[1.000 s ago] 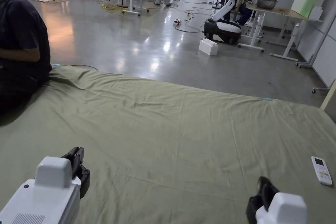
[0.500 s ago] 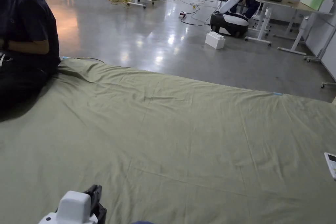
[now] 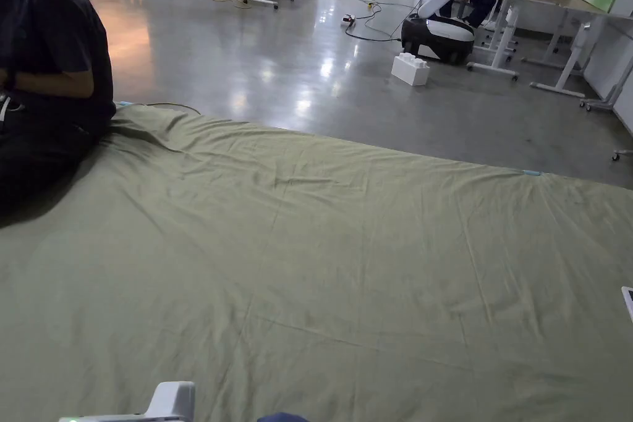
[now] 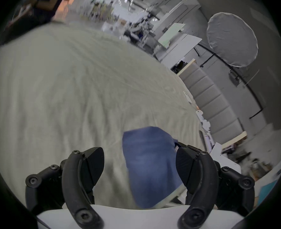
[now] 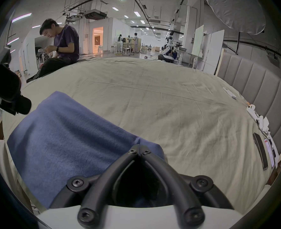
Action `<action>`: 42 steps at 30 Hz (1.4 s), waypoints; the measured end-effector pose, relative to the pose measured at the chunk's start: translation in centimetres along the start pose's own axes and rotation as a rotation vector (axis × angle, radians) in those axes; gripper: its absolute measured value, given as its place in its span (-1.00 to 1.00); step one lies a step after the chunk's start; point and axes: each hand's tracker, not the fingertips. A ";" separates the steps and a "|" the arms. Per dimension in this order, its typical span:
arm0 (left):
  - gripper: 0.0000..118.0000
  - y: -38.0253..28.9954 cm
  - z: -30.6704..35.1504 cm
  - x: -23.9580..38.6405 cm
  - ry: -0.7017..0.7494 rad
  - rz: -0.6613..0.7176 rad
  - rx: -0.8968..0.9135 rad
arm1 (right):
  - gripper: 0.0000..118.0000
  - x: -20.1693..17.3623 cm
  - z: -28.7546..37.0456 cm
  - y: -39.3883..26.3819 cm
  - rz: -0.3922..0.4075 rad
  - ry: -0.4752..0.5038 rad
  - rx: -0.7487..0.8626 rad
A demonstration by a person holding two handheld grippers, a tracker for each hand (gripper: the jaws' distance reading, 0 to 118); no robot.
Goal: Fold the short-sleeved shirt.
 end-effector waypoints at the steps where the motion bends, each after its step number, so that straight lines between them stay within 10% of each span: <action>1: 0.53 0.2 -0.6 -0.5 -0.030 0.031 -0.036 | -0.98 0.0 0.0 0.0 0.003 0.001 0.001; 9: 0.46 -0.4 -6.5 -2.6 -0.306 0.250 -0.283 | -0.98 0.3 0.0 -0.3 0.010 0.014 0.010; 20: -0.41 -0.7 -6.6 -4.3 -0.289 0.254 -0.208 | -0.98 0.6 -0.1 -0.3 0.011 0.026 0.011; 42: -0.55 8.8 12.2 -13.1 -0.169 0.212 0.029 | -0.98 9.5 1.9 15.9 -0.057 -0.126 0.323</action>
